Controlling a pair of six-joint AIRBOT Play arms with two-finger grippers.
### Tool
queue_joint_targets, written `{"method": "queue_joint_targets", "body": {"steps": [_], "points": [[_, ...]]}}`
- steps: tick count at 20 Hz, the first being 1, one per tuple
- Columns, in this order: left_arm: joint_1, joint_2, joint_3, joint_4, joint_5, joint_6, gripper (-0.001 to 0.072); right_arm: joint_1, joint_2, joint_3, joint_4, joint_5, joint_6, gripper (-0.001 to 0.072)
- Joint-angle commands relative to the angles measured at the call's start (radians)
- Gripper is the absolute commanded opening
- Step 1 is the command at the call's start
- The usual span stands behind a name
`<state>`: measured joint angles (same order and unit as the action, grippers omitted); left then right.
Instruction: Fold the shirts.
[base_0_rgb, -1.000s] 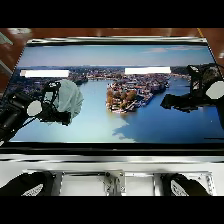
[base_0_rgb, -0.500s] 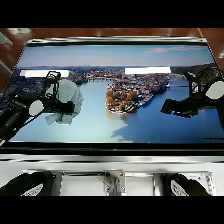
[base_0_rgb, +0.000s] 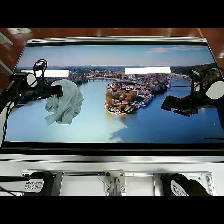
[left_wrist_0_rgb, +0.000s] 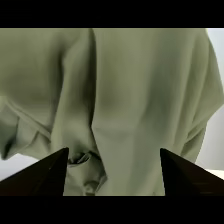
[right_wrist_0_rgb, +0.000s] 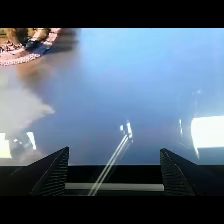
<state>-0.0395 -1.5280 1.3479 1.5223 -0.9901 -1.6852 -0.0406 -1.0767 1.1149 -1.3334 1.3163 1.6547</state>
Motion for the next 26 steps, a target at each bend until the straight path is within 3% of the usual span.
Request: {"method": "queue_joint_targets", "body": {"steps": [1, 4, 7, 10, 11, 15, 19, 23, 26], "points": [[0.079, -0.192, 0.138, -0.224, -0.066, 0.114, 0.0715, 0.001, 0.000, -0.001, 0.000, -0.008, 0.019, 0.0686], [0.069, -0.285, 0.196, -0.222, -0.093, 0.108, 0.0714, 0.001, 0.000, -0.001, 0.000, -0.008, 0.021, 0.0686], [0.068, -0.327, 0.202, -0.208, -0.113, 0.044, 0.0699, 0.001, 0.000, -0.001, 0.000, -0.008, 0.045, 0.0685], [0.068, -0.341, 0.202, -0.214, -0.153, 0.043, 0.0262, 0.001, 0.000, -0.001, 0.000, -0.008, 0.047, 0.0685], [0.068, -0.339, 0.202, -0.223, -0.167, 0.067, 0.0061, 0.001, 0.000, -0.001, 0.000, -0.008, 0.046, 0.0685], [0.045, -0.253, 0.202, -0.293, -0.205, 0.157, 0.0035, 0.001, 0.000, 0.000, -0.042, -0.012, 0.008, 0.0685], [-0.081, 0.004, 0.202, -0.292, -0.168, 0.174, 0.0035, 0.000, 0.000, 0.002, -0.137, -0.014, -0.113, 0.0685], [-0.301, 0.238, 0.202, -0.292, -0.147, 0.075, 0.0034, 0.000, 0.004, 0.075, -0.194, 0.089, -0.219, 0.0685], [-0.505, 0.278, 0.201, -0.267, -0.143, -0.038, 0.0035, 0.000, 0.058, 0.147, -0.191, 0.064, -0.216, 0.0685]]}}
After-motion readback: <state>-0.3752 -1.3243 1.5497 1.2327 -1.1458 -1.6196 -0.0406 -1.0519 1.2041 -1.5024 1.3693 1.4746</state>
